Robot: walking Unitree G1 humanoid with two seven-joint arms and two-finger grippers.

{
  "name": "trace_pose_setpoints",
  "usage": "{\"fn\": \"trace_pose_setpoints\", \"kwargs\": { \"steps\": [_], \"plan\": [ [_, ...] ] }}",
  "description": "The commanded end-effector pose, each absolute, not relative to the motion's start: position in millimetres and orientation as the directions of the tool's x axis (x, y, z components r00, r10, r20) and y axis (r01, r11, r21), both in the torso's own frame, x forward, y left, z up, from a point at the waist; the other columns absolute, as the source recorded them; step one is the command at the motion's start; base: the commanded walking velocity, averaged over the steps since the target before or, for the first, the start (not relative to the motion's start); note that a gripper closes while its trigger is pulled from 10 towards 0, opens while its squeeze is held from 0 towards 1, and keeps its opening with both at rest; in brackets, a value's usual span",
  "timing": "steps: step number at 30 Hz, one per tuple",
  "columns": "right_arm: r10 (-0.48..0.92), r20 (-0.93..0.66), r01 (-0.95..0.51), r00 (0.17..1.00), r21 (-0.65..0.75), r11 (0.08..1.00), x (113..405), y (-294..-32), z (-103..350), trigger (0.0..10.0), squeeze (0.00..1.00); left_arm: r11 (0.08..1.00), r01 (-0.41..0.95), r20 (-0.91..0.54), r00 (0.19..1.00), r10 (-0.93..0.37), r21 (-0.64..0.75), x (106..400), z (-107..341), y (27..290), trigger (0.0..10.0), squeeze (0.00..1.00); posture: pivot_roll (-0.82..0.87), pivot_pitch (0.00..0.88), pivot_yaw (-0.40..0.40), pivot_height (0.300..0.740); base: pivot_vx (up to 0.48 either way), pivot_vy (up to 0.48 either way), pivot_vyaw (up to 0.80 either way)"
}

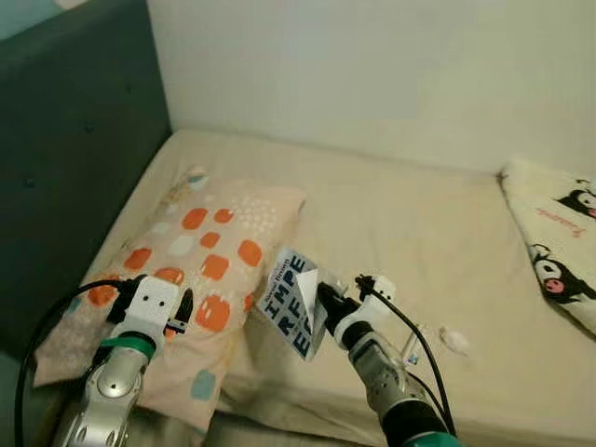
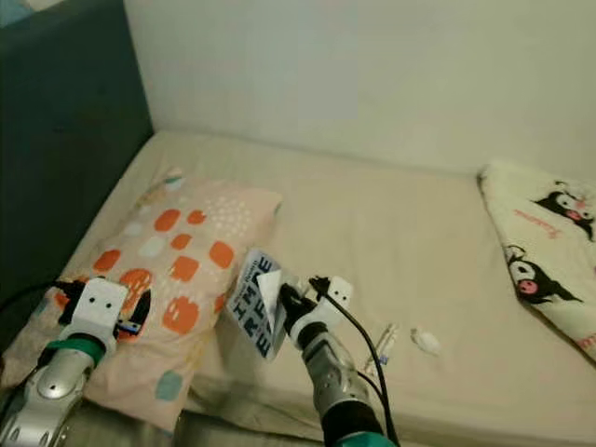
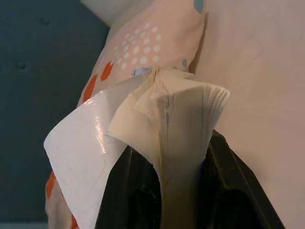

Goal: Clean up the room

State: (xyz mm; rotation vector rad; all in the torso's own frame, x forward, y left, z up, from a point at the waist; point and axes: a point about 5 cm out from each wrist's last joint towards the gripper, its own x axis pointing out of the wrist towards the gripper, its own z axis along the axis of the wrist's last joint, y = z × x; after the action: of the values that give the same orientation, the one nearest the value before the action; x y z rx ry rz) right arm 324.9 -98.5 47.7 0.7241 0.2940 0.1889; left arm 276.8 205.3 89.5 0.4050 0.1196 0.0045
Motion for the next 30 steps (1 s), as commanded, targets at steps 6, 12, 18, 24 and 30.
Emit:
{"fn": "trace_pose_setpoints", "kwargs": {
  "steps": [6,12,18,24,30],
  "plan": [
    [0.259,-0.211,-0.044,0.943,0.69,0.723,319,-98,41,10.0,0.0,0.921,0.085,-0.187,0.982,-0.014,0.381,272,79,193,10.0,0.0,0.1,0.0,-0.003,0.74,0.0,-0.101,0.0],
    [0.261,-0.221,-0.04,0.94,0.687,0.725,319,-98,40,10.0,0.0,0.926,0.059,-0.176,0.984,0.008,0.374,271,78,194,10.0,0.0,0.11,0.0,-0.015,0.74,0.0,0.0,0.0],
    [0.252,-0.226,-0.047,0.941,0.65,0.758,323,-99,43,10.0,0.0,0.943,0.056,-0.186,0.983,0.006,0.327,274,79,194,10.0,0.0,0.1,0.0,-0.019,0.74,0.0,0.0,0.0],
    [0.242,-0.235,-0.028,0.941,0.661,0.75,325,-101,43,10.0,0.0,0.94,0.066,-0.169,0.986,-0.009,0.334,278,81,188,10.0,0.0,0.09,0.0,-0.019,0.735,0.0,0.0,0.0],
    [0.256,-0.237,-0.019,0.937,0.698,0.716,324,-101,41,10.0,0.0,0.934,0.076,-0.152,0.988,-0.023,0.35,280,83,184,10.0,0.0,0.09,0.0,-0.014,0.705,0.0,0.0,0.0]
  ]
}}
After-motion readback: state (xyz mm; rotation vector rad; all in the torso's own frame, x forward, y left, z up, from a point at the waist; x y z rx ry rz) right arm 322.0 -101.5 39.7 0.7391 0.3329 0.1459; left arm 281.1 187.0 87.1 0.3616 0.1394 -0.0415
